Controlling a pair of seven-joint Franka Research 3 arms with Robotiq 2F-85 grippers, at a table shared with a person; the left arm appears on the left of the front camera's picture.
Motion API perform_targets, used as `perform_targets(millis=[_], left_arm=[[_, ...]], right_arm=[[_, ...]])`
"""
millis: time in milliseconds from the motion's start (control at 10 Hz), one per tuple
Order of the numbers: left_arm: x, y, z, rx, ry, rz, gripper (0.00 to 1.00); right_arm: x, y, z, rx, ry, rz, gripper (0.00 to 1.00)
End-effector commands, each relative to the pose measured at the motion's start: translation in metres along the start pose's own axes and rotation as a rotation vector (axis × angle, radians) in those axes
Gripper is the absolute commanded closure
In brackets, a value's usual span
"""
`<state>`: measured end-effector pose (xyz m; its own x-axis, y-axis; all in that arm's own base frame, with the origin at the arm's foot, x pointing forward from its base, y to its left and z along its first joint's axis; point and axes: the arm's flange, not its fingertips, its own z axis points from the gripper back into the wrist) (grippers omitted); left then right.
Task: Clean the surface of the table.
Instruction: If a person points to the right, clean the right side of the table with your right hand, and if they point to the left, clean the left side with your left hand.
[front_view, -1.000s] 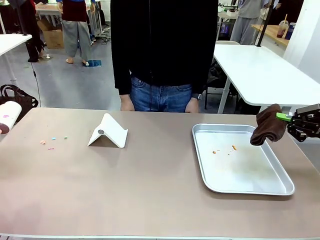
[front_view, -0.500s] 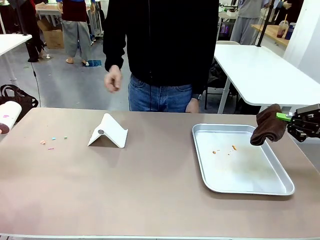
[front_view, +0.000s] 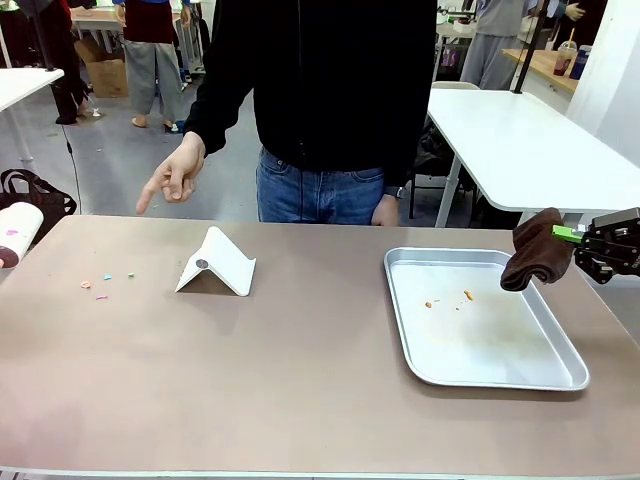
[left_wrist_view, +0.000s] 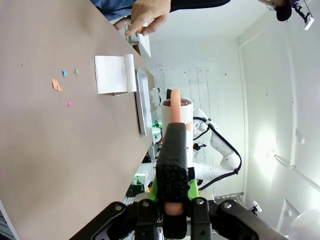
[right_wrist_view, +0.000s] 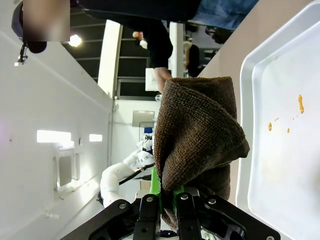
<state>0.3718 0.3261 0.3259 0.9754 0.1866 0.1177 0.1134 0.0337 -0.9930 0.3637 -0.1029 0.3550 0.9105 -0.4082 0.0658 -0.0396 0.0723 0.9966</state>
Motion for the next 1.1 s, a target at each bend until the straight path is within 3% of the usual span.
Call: perform_targets(millis=[0,400,500,1000], left_arm=[[-0.002,-0.002,0.001,0.002,0.007,-0.013,0.9],[-0.002,-0.002,0.001,0.002,0.007,-0.013,0.9],[0.0,0.0,0.0,0.0,0.0,0.0,0.77],[0.005,0.005,-0.018,0.268,-0.19,0.047,0.77]], right_arm=[[0.0,0.004,0.001,0.003,0.0,-0.005,1.0],[0.0,0.004,0.001,0.003,0.0,-0.005,1.0],[0.0,0.004,0.001,0.003,0.0,-0.005,1.0],[0.0,0.004,0.001,0.003,0.0,-0.005,1.0]])
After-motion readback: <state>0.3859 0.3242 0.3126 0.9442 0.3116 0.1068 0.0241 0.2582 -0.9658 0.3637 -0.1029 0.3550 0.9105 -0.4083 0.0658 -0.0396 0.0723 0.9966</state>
